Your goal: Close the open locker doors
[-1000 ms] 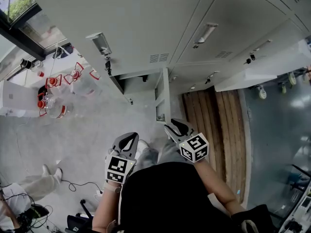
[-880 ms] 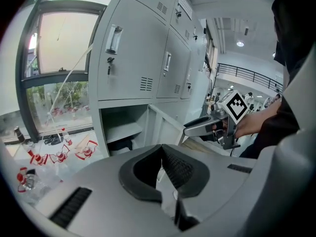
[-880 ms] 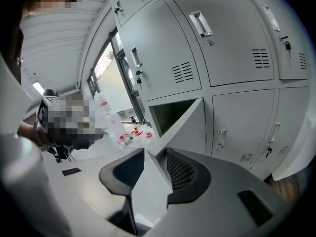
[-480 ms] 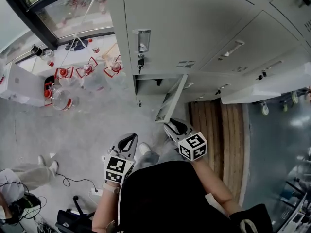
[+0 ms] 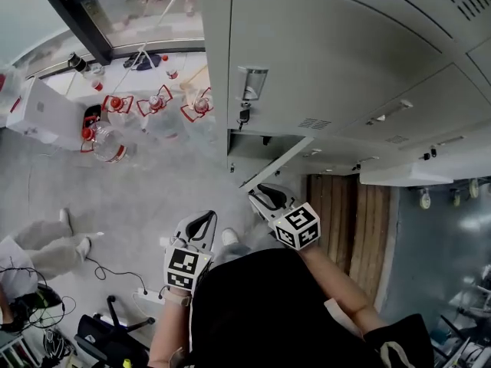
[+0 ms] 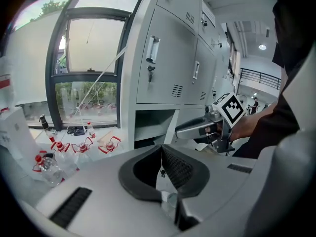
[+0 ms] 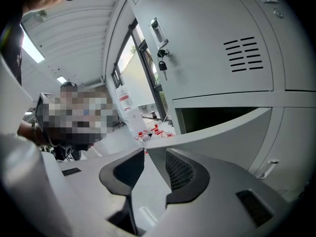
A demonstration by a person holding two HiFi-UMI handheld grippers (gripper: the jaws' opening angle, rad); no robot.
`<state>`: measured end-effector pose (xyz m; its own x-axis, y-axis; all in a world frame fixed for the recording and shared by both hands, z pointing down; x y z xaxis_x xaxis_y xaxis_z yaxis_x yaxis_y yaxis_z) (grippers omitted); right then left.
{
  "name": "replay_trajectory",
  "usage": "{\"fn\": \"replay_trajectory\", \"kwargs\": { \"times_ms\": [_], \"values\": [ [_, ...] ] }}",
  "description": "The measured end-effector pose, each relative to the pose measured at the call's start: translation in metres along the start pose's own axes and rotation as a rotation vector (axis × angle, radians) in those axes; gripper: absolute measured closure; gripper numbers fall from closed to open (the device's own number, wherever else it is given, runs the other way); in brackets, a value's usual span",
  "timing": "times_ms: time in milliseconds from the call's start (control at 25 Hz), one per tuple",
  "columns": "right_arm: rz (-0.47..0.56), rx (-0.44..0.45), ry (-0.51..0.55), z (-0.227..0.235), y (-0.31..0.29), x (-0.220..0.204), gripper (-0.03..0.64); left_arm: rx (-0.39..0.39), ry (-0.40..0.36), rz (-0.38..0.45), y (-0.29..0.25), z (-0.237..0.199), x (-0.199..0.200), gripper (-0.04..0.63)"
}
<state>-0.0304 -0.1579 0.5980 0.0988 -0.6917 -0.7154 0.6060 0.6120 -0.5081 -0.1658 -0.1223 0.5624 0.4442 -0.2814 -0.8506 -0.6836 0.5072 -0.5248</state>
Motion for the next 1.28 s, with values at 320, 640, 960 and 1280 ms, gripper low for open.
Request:
{"fn": "replay_trajectory", "kwargs": {
  "times_ms": [320,640,960,1280],
  "values": [
    [-0.056,0.077,0.053,0.017,-0.026,0.024,0.46,0.088,0.055,-0.02,-0.016,-0.014,0.006,0.576],
    [-0.102,0.133,0.098,0.032,-0.049,0.04,0.46,0.166,0.106,-0.039,-0.026,-0.02,0.008,0.577],
    [-0.142,0.151,0.151,0.046,-0.068,0.053,0.459,0.236,0.158,-0.049,-0.033,-0.025,0.012,0.575],
    [-0.167,0.132,0.204,0.062,-0.083,0.059,0.42,0.295,0.2,-0.064,-0.034,-0.028,0.008,0.575]
  ]
}}
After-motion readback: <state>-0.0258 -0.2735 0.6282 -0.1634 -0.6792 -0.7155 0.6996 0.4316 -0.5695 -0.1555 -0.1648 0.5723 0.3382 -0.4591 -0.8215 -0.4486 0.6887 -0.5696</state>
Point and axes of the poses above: the fingertips, and each gripper's own axes: y backward along the fingers, z to its right, x out of its top, the point moved 2 cm from there along y, backward along the fingers, and after that the axes turned 13 degrees about -y, right-handed, at the moved point
